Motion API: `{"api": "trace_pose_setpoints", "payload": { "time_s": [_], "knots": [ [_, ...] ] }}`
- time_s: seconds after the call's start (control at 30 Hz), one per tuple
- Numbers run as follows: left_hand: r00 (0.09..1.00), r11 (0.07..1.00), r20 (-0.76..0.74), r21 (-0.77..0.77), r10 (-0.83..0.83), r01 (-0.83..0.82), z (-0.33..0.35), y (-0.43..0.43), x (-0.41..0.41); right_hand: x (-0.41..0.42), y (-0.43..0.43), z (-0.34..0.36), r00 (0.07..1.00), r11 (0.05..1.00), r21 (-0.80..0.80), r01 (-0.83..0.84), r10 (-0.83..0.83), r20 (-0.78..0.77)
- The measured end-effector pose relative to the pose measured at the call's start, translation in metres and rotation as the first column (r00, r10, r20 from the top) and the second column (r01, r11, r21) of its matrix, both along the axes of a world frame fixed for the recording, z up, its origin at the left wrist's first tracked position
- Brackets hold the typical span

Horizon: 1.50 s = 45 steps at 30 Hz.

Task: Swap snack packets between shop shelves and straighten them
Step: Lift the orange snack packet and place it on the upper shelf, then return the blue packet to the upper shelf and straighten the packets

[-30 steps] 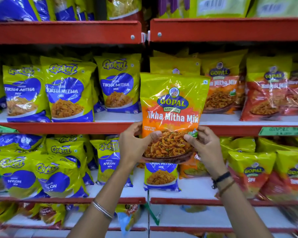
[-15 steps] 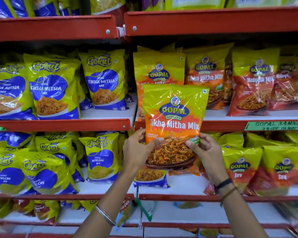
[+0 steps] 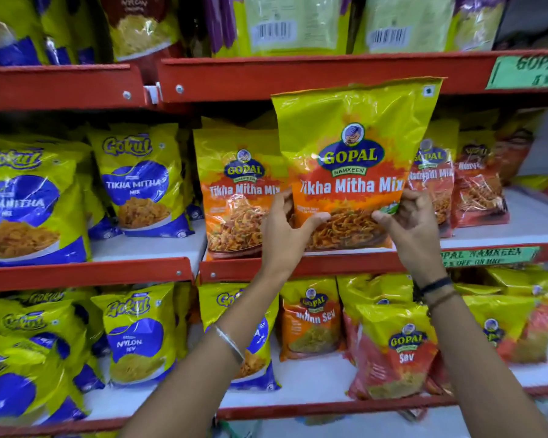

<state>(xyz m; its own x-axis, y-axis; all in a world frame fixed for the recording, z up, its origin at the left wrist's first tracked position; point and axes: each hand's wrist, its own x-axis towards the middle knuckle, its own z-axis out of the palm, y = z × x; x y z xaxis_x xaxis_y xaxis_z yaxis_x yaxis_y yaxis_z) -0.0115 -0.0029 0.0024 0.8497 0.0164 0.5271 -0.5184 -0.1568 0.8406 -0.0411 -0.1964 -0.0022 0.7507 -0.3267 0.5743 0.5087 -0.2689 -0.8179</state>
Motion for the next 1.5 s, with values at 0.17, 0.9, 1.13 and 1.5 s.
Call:
{"api": "trace_pose_setpoints", "payload": {
  "time_s": [0.17,0.9,1.13,1.5],
  "knots": [
    [0.999,1.0,-0.047,0.021,-0.014,0.015,-0.016,-0.03,0.03,0.035,-0.027,-0.023,0.998,0.999,-0.032,-0.007,0.006,-0.058],
    [0.945,0.954,0.135,-0.005,0.298,-0.3,-0.127,0.064,-0.008,-0.004,0.09,-0.13,0.994,0.993,-0.044,0.108,-0.109,-0.027],
    [0.841,0.931,-0.4,0.131,0.365,-0.342,-0.254,0.14,-0.002,0.02,0.168,-0.259,0.776,0.967,0.25,-0.055,0.199,-0.599],
    [0.708,0.979,-0.683,0.197,0.178,-0.055,-0.305,0.181,0.022,0.031,0.179,-0.311,0.62,0.957,0.209,-0.203,0.29,-0.729]
  ]
}}
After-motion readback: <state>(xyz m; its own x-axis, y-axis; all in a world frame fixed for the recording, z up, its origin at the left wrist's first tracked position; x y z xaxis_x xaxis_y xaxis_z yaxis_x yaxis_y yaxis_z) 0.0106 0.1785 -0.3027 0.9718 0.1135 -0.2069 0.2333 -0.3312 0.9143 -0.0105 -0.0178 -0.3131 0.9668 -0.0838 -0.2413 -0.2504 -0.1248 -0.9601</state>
